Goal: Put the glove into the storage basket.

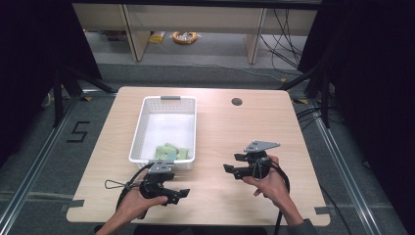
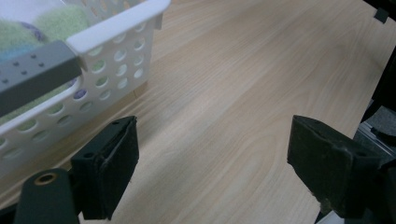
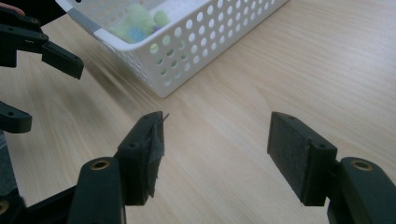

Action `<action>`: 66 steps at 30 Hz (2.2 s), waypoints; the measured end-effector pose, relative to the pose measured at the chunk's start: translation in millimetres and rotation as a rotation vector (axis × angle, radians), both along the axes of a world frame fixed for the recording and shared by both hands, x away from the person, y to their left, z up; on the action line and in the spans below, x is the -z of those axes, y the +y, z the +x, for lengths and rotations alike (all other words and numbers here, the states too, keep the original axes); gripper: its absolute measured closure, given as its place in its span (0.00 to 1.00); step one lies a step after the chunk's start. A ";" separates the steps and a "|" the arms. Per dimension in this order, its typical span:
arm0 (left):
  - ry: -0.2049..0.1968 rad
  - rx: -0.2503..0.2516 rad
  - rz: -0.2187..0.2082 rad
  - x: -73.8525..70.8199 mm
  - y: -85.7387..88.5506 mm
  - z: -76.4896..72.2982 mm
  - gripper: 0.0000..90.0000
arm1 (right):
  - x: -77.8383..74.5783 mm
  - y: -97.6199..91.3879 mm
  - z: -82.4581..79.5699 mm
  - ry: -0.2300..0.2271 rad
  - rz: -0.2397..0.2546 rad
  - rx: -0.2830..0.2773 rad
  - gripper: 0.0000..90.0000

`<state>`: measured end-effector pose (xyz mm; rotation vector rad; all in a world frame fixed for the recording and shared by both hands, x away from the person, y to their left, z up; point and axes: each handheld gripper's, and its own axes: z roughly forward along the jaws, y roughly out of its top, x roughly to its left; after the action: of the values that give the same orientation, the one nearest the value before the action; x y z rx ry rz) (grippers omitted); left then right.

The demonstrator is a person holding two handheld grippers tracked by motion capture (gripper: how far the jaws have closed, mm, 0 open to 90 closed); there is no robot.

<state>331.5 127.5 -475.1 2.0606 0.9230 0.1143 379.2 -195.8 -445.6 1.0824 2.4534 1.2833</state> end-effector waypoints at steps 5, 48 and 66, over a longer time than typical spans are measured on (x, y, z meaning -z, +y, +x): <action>0.027 0.007 -0.003 7.9 2.1 -3.4 0.18 | 4.6 -1.7 -6.1 0.015 0.006 0.005 0.40; 0.018 -0.016 -0.025 22.8 17.0 -26.8 0.18 | 32.1 -31.2 -57.1 0.055 0.020 0.063 0.18; -0.006 0.031 0.046 23.9 17.3 -35.1 0.18 | 42.3 -46.5 -82.3 0.075 -0.045 0.101 0.18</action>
<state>296.4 144.8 -499.1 2.1151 0.8921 0.1266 296.9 -242.3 -487.9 1.2468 2.4336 1.1733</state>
